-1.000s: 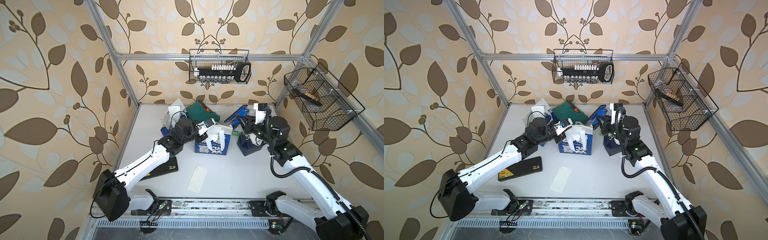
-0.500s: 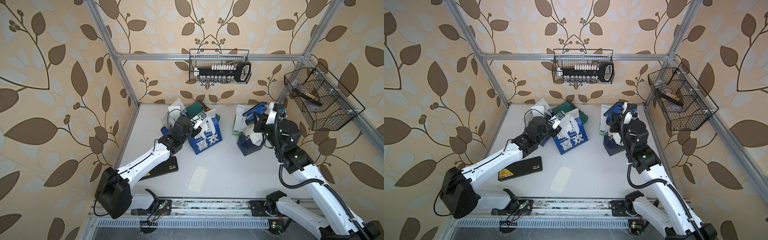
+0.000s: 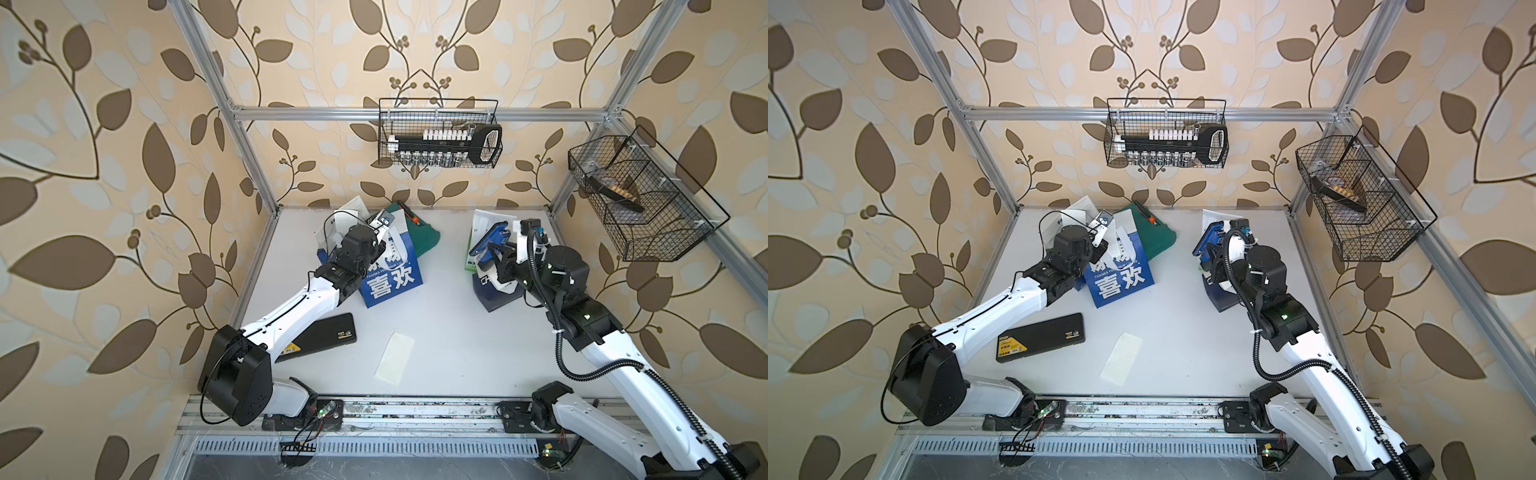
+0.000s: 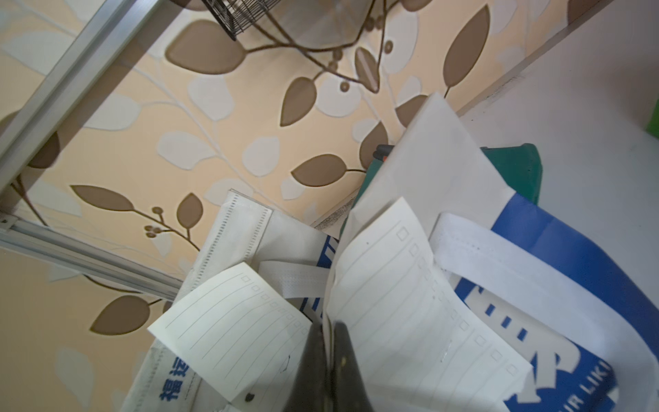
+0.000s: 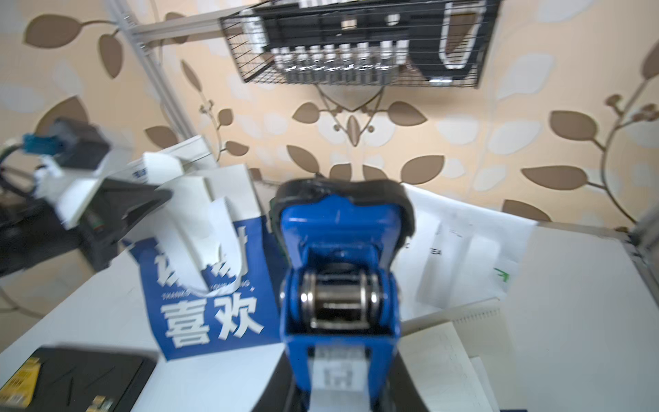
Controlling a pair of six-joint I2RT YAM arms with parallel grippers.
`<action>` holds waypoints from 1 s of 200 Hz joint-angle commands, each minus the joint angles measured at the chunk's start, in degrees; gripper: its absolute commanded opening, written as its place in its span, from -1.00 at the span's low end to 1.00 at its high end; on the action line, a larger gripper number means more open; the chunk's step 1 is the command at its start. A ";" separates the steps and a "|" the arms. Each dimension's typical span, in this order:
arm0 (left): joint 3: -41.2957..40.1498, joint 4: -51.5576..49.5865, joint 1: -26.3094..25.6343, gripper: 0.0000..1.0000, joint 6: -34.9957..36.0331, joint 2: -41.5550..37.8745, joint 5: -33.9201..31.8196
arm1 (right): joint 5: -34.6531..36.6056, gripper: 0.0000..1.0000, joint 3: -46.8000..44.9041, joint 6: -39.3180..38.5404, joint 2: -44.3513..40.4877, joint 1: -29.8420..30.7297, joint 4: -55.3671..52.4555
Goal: Staple the receipts to the bags
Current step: Place the takeout bag at the center of the board, then place the stapler at the center of the board.
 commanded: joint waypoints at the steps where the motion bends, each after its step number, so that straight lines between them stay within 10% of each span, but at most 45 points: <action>1: 1.70 10.64 1.05 -0.91 2.81 -0.85 -6.97 | -3.36 -1.00 1.56 -6.59 -1.48 2.02 1.15; 60: 3.78 3.84 0.76 -0.52 -3.96 -3.11 4.76 | 7.61 -1.00 3.73 -14.34 -0.63 3.47 3.58; 92: 8.98 -4.14 0.20 -0.24 -10.25 -2.74 5.56 | -2.99 -1.00 7.50 -17.12 0.94 3.56 4.59; 152: 20.67 -11.62 -3.35 -0.04 -18.98 -4.00 17.98 | -8.16 -1.00 9.05 -2.44 9.04 5.32 -7.91; 175: 34.64 -26.37 -5.33 -0.08 -29.73 5.93 22.12 | -3.19 -1.00 6.70 2.81 11.97 5.75 -16.05; 200: 37.52 -25.36 -10.77 0.21 -26.11 13.44 26.61 | 0.53 -1.00 1.60 3.52 13.77 5.67 -21.45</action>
